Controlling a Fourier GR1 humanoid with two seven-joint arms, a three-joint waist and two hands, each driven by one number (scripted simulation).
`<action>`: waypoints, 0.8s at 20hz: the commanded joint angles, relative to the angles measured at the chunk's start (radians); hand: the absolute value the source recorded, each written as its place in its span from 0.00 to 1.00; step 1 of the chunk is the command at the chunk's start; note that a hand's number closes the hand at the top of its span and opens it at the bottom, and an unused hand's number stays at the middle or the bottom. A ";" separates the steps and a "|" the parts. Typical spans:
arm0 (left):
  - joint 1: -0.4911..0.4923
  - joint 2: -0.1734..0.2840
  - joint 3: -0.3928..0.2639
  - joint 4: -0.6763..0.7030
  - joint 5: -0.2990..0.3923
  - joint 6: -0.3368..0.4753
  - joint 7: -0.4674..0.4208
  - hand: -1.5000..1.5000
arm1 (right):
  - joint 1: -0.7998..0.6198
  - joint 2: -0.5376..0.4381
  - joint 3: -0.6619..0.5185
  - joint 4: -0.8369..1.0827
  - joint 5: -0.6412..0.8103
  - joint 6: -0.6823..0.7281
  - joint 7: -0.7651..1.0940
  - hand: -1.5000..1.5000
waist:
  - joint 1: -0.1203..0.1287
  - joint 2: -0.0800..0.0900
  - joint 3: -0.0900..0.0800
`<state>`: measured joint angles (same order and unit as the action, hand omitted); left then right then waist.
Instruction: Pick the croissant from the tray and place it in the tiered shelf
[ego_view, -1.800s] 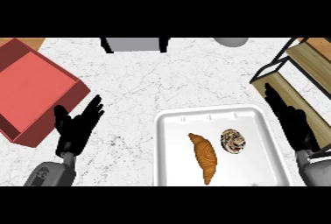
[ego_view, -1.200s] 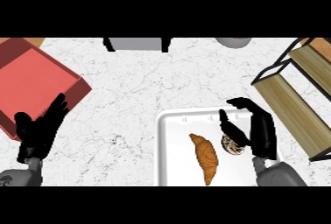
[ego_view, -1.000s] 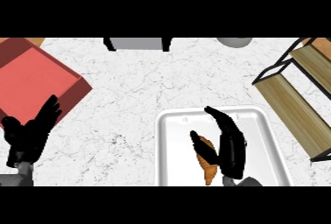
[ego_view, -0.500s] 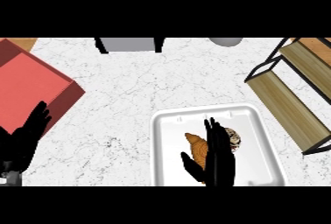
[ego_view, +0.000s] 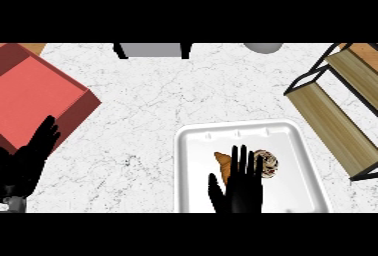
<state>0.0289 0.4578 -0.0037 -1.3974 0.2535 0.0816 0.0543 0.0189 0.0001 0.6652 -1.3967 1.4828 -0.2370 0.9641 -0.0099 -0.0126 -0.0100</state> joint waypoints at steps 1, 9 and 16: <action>-0.022 -0.003 -0.011 -0.018 -0.001 -0.003 0.026 0.50 | -0.050 0.000 0.085 -0.052 0.032 0.327 0.207 0.00 | 0.014 0.008 0.006; -0.016 -0.030 -0.001 0.032 -0.010 -0.014 -0.016 0.50 | -0.124 -0.001 0.158 -0.202 -0.069 0.623 0.391 0.00 | 0.015 0.011 0.009; -0.038 0.018 0.037 0.016 0.015 -0.062 0.021 0.50 | -0.174 -0.001 0.091 -0.125 -0.106 0.627 0.384 0.00 | 0.015 0.012 0.009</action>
<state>0.0052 0.4548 0.0153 -1.3795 0.2556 0.0453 0.0572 -0.1322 -0.0208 0.7601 -1.5354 1.3926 0.2629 1.1504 0.0089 -0.0004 -0.0012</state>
